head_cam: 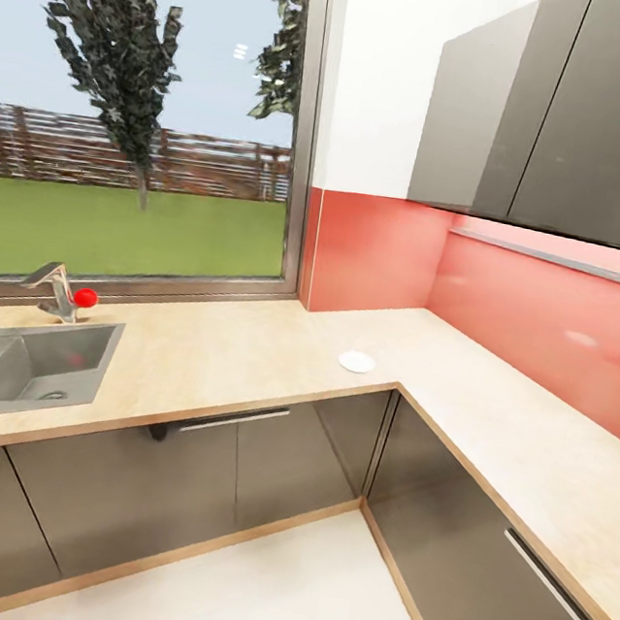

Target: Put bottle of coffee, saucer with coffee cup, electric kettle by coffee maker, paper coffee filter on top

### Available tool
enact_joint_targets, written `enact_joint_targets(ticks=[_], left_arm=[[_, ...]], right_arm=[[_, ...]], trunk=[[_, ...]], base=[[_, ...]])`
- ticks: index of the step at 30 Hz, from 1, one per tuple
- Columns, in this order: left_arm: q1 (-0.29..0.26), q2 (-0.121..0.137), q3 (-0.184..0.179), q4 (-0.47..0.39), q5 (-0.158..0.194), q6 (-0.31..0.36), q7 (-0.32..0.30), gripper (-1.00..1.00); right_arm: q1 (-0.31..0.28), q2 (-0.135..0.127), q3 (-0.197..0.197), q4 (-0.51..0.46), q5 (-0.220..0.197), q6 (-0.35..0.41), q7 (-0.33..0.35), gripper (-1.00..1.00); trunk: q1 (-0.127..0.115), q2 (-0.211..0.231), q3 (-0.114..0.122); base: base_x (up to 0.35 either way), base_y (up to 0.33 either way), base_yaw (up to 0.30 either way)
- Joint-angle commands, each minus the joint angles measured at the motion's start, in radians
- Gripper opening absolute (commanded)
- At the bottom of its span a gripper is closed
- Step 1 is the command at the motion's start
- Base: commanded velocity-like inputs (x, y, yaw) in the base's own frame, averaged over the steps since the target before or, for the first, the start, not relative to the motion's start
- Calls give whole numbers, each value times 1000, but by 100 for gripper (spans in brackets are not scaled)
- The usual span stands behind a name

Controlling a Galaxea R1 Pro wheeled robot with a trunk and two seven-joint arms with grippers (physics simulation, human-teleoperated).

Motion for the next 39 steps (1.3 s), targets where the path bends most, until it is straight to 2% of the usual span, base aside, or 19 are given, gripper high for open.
enact_joint_targets(ticks=[1,8,11,16,18,19,22,28,31,35,37,39], left_arm=[[-1,6,-1,2,5,-2,-2,100],[3,9,-8,22,-5,7,-1,100],[5,22,-9,77,-40,11,-2,100],[5,21,-6,82,-41,11,-5,100],[-4,-4,-5,19,-49,5,-64,100],[-10,-12,-5,-54,-59,4,-135,100],[-28,-12,-5,-207,-68,9,-251,100],[-67,-16,-5,-394,-69,23,-364,100],[-122,-26,-8,-478,-69,98,-414,100],[-209,-44,-32,-556,-69,247,-487,100],[-275,-60,-43,-592,-68,328,-525,100],[-328,-73,-46,-608,-67,376,-547,100]], right_arm=[[0,2,5,-3,-10,6,1,100],[0,17,4,0,-9,4,2,100],[0,23,2,1,-11,8,3,100],[0,29,2,1,-11,9,2,100],[0,31,2,2,-10,8,1,100],[0,32,2,3,-9,8,2,100],[0,33,2,3,-9,8,1,100],[2,33,2,3,-8,6,-1,100],[5,33,2,3,-8,3,-2,100],[6,33,2,4,-8,1,-2,100],[6,33,2,4,-8,0,-3,100],[6,33,2,4,-8,0,-3,100]], trunk=[[0,-2,-2],[0,-2,-2],[0,-2,-2],[0,-2,-2],[0,-2,-2],[0,-2,-2],[0,-2,-2],[0,-2,-2],[0,-2,-2],[0,-2,-2],[0,-2,-2],[0,-2,-2]], base=[[0,0,0],[0,0,0],[0,0,0],[0,0,0],[0,0,0],[0,0,0],[0,0,0],[0,0,0],[0,0,0],[0,0,0],[0,0,0],[0,0,0]])
